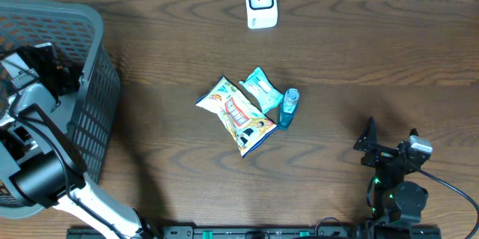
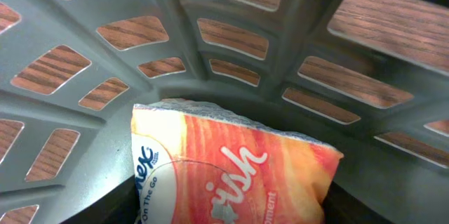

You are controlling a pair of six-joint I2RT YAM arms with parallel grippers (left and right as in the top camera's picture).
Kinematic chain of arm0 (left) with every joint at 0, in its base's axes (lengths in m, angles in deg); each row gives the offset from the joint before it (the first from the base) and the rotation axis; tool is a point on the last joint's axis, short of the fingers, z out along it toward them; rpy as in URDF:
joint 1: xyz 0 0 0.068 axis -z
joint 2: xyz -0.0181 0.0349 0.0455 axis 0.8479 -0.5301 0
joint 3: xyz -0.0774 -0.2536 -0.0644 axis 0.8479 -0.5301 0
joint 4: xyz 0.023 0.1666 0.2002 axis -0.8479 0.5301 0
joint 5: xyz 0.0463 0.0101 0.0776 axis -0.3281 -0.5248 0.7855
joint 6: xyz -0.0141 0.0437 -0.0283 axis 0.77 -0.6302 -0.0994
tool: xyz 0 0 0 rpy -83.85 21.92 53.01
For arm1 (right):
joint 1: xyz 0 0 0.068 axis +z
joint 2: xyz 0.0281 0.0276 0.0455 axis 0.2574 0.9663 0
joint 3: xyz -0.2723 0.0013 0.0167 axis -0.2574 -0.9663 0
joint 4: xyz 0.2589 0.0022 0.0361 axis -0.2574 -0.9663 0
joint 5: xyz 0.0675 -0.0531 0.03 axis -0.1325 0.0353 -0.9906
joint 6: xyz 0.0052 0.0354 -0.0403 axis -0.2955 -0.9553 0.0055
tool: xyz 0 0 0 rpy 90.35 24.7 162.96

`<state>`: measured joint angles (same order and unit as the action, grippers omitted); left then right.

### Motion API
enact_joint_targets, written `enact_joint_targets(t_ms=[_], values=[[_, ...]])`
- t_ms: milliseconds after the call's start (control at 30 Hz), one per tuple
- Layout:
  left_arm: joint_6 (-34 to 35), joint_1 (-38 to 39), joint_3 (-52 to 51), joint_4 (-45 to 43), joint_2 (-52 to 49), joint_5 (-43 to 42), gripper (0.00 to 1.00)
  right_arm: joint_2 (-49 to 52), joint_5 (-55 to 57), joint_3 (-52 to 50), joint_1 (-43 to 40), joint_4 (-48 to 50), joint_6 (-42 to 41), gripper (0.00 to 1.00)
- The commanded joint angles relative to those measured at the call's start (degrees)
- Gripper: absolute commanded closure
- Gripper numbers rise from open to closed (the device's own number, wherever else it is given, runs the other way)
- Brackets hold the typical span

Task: Scan the item barcode
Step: 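Grasp the orange Kleenex tissue pack and lift it from the basket, then carry the tissue pack over the table toward the scanner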

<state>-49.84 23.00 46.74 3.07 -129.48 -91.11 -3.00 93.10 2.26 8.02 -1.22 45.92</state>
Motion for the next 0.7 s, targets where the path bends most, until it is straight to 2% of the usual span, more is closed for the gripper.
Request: enact_joint_targets(t_ms=[0,200,433,500,667], values=[[-0.9,0.0,-0.7,2.4,0.5,2.0,0.39,-0.3,0.1,0.0,-0.3,-0.2,0.4,0.01],[4.2,0.0,-0.7,3.5,10.6,2.2,0.39,-0.3,0.1,0.0,-0.3,-0.2,0.4,0.01],[22.5,0.1,-0.7,5.8,28.4,0.6,0.39,-0.3,0.1,0.0,-0.3,-0.2,0.4,0.01],[26.8,0.1,-0.7,7.5,34.2,-5.0,0.39,-0.3,0.1,0.0,-0.3,-0.2,0.4,0.01],[35.2,2.5,-0.7,8.6,46.2,-26.7,0.39,-0.3,0.1,0.0,-0.3,-0.2,0.4,0.01]])
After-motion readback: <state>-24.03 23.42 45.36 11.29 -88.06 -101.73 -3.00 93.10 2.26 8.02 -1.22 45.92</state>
